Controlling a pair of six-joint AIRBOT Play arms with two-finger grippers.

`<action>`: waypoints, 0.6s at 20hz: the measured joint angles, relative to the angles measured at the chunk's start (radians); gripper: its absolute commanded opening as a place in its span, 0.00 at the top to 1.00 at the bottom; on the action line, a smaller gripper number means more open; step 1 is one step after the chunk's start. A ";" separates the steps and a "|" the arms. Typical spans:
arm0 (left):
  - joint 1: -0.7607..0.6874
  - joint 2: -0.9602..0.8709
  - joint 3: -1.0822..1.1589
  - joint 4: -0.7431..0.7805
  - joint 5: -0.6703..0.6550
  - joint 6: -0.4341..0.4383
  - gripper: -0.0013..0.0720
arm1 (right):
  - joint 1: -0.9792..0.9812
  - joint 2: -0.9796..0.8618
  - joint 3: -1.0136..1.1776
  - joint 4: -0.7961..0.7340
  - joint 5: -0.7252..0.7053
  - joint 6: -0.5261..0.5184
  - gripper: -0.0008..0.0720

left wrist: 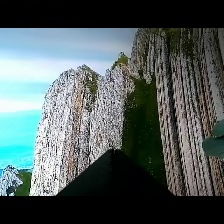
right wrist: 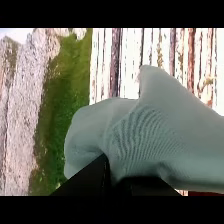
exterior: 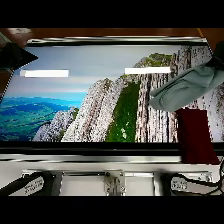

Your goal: Fold the shirts.

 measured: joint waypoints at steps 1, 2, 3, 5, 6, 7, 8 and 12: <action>-0.001 0.000 0.000 0.000 0.000 0.002 0.93 | -0.002 -0.005 0.001 -0.002 -0.035 -0.003 0.90; -0.003 0.000 0.000 0.000 0.000 0.003 0.93 | -0.005 -0.010 0.001 -0.011 -0.064 -0.010 0.90; -0.003 0.000 0.000 0.000 0.000 0.005 0.93 | -0.008 -0.014 0.000 -0.025 -0.085 -0.013 0.90; -0.004 0.000 0.000 0.000 0.000 0.006 0.93 | -0.025 -0.019 -0.009 -0.068 -0.109 -0.019 0.90; -0.004 0.000 0.000 0.000 0.000 0.006 0.93 | -0.039 -0.021 -0.021 -0.088 -0.109 -0.018 0.90; -0.004 0.000 0.000 0.000 0.000 0.007 0.93 | -0.055 -0.023 -0.036 -0.102 -0.101 -0.015 0.90; -0.004 0.000 0.000 0.000 0.000 0.008 0.93 | -0.076 -0.023 -0.057 -0.114 -0.080 -0.006 0.90; -0.004 0.000 0.000 -0.001 -0.002 0.009 0.93 | -0.158 -0.025 -0.131 -0.202 0.033 0.015 0.90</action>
